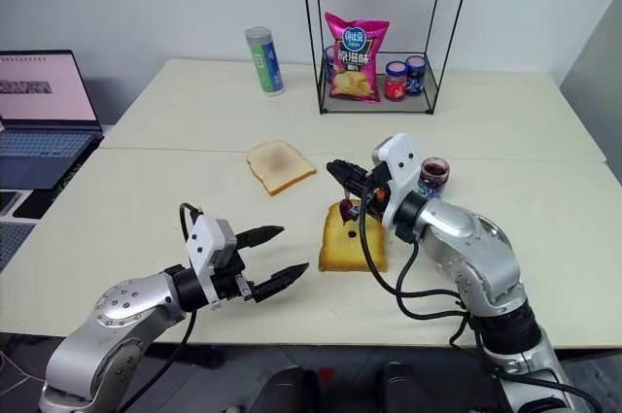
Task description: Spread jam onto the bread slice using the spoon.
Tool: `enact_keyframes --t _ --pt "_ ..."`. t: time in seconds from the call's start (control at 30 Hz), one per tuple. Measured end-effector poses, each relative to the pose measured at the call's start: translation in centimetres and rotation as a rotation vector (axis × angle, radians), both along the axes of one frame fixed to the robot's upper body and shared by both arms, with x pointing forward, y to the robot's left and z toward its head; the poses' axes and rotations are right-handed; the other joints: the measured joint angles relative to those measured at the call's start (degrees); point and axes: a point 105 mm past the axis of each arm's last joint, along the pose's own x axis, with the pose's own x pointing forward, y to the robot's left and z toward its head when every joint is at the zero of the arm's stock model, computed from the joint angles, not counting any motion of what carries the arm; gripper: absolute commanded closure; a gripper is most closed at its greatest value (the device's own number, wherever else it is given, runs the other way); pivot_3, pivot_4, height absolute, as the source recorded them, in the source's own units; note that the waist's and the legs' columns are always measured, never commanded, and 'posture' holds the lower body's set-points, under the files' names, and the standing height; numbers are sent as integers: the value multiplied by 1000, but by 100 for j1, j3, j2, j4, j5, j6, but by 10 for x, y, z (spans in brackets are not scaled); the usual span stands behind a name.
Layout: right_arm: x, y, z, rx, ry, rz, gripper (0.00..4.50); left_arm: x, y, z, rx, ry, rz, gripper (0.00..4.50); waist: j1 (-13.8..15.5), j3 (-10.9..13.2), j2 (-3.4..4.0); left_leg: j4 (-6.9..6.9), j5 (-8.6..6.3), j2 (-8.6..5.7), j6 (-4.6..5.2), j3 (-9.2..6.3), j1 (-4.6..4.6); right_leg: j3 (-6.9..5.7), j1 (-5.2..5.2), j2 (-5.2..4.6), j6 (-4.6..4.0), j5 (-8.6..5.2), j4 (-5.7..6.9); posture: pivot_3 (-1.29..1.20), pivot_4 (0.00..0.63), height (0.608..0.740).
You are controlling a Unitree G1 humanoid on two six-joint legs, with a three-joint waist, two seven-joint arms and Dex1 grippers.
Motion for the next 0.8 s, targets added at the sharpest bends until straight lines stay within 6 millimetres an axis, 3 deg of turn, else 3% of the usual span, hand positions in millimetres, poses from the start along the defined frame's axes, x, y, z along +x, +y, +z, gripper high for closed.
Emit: enact_keyframes --t 0.13,0.23,0.6,0.8 --pt "11 -17 8 205 122 -78 4475 3 -1 4 3 -18 -7 0 4 -3 -5 0 0 1 0 0 0 1 1 0 0 1 1 0 150 740" --pt "18 -26 2 342 251 -119 4475 6 -3 7 2 -27 -14 0 1 -2 -4 -3 0 1 0 1 1 3 0 0 -5 4 1 0 150 740" --pt "26 -29 -66 651 677 -224 4475 8 -4 6 2 -23 -23 0 -16 -2 -3 -3 0 0 0 1 1 3 0 0 0 1 2 0 150 740" --pt "30 -35 -83 639 715 -278 4475 9 -4 7 2 -25 -15 0 -29 -2 -3 -4 0 -2 0 1 0 3 0 0 1 1 -2 0 150 740"
